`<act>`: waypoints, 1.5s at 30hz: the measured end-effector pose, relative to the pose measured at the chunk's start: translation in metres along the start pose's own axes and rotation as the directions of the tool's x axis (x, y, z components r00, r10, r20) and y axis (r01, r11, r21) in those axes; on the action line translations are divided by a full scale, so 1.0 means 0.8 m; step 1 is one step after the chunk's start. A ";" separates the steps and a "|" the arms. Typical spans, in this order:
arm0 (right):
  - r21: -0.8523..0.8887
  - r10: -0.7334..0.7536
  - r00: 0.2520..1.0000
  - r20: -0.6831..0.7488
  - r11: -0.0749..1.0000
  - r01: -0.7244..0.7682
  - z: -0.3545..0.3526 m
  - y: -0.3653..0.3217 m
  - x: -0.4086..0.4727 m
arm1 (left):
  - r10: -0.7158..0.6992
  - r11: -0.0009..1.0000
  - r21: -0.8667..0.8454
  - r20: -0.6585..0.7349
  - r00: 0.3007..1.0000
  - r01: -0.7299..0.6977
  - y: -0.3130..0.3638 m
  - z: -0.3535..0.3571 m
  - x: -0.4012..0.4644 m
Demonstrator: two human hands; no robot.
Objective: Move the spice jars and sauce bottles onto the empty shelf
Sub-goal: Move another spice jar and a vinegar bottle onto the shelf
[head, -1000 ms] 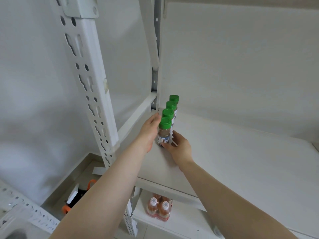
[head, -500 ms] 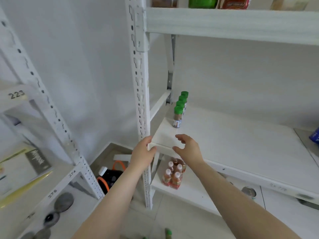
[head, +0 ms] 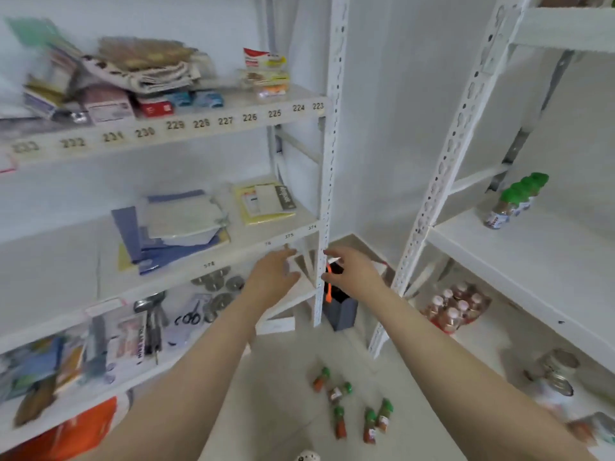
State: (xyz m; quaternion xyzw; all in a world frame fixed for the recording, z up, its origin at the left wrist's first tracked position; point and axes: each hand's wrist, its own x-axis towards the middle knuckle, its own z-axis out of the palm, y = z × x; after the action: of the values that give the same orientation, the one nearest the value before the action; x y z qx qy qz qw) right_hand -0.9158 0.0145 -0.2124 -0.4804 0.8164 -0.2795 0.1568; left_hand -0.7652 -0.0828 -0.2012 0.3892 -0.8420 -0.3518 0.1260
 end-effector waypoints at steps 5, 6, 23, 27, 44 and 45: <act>0.034 -0.174 0.970 0.172 0.985 0.170 0.075 -0.109 -0.037 | -0.164 0.986 -0.033 -0.141 0.976 0.161 -0.081 -0.085 -0.107; 0.049 -0.196 0.962 0.189 0.981 0.190 0.088 -0.132 -0.043 | -0.172 0.985 -0.019 -0.164 0.971 0.171 -0.096 -0.104 -0.125; -0.008 -0.517 0.827 0.221 0.847 0.532 0.249 -0.532 -0.011 | -0.124 0.930 0.266 -0.425 0.897 0.255 -0.290 -0.478 -0.265; 0.025 -0.552 0.815 0.177 0.830 0.557 0.251 -0.593 0.024 | -0.081 0.931 0.280 -0.468 0.880 0.234 -0.311 -0.539 -0.249; 0.146 -0.673 0.737 0.062 0.737 0.660 0.226 -0.754 0.243 | -0.082 0.985 0.054 -0.700 0.709 0.167 -0.359 -0.663 -0.084; 0.148 -0.673 0.736 0.069 0.737 0.660 0.229 -0.759 0.254 | -0.082 0.984 0.054 -0.700 0.709 0.168 -0.362 -0.668 -0.073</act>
State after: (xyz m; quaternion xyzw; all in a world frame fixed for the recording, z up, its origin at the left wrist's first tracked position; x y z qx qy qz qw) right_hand -0.4959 -0.4505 0.0131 -0.7468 0.5621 -0.3342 0.1210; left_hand -0.3025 -0.4338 -0.0126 0.5554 -0.7234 -0.1391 0.3859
